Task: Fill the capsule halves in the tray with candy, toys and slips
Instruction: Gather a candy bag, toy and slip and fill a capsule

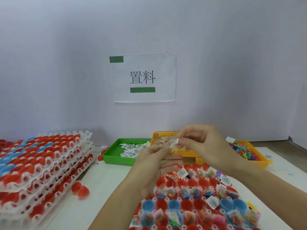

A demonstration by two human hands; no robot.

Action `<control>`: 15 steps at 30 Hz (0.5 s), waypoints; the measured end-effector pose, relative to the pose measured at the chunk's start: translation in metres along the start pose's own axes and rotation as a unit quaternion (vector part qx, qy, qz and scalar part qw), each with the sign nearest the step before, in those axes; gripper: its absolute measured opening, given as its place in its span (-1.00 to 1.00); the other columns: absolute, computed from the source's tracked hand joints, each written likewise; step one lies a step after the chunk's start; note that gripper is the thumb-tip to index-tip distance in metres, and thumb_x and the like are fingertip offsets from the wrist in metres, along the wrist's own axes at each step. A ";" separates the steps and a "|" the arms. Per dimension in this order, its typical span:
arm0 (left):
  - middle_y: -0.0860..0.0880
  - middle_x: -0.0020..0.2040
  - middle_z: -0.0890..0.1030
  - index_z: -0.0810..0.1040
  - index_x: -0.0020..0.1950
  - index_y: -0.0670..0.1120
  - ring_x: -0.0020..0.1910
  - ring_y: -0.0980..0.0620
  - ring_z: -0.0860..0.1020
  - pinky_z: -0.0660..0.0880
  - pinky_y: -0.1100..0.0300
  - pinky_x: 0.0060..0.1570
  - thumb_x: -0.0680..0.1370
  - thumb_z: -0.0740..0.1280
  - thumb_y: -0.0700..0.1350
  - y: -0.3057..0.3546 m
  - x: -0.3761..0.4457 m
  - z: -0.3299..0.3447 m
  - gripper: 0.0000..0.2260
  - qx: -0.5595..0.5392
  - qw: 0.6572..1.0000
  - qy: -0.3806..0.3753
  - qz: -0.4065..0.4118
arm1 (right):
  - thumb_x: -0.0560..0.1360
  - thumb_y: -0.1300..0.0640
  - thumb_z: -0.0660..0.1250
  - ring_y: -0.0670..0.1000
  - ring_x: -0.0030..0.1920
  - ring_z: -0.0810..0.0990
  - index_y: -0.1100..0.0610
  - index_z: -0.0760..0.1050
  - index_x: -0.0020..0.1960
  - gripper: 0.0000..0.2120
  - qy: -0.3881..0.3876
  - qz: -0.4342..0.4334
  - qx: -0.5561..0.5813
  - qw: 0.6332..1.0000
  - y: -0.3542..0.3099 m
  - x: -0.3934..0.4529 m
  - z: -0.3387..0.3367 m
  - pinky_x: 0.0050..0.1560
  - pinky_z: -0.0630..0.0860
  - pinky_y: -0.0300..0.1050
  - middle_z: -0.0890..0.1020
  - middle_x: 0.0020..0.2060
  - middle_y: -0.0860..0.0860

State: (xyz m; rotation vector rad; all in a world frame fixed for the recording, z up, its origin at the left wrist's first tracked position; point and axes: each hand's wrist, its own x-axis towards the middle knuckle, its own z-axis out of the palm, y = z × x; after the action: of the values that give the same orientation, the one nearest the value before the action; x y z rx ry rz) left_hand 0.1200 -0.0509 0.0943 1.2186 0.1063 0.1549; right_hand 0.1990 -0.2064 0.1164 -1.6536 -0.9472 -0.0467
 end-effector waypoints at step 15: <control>-0.34 -0.05 0.68 0.53 0.11 -0.29 -0.16 -0.16 0.71 0.61 0.22 -0.31 0.63 0.22 -0.26 -0.015 -0.014 -0.017 -0.86 -0.037 0.996 -0.028 -0.071 | 0.51 0.26 0.44 -0.17 -0.07 0.68 0.00 0.70 -0.12 -0.83 -0.066 -0.009 -0.142 0.988 0.006 -0.026 0.001 0.01 0.61 -0.11 0.72 -0.17 -0.17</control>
State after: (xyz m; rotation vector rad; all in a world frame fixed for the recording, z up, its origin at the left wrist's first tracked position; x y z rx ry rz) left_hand 0.1039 -0.0427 0.0740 1.1363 0.1372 0.0014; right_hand 0.1845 -0.2198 0.0980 -1.9290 -1.0963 -0.0886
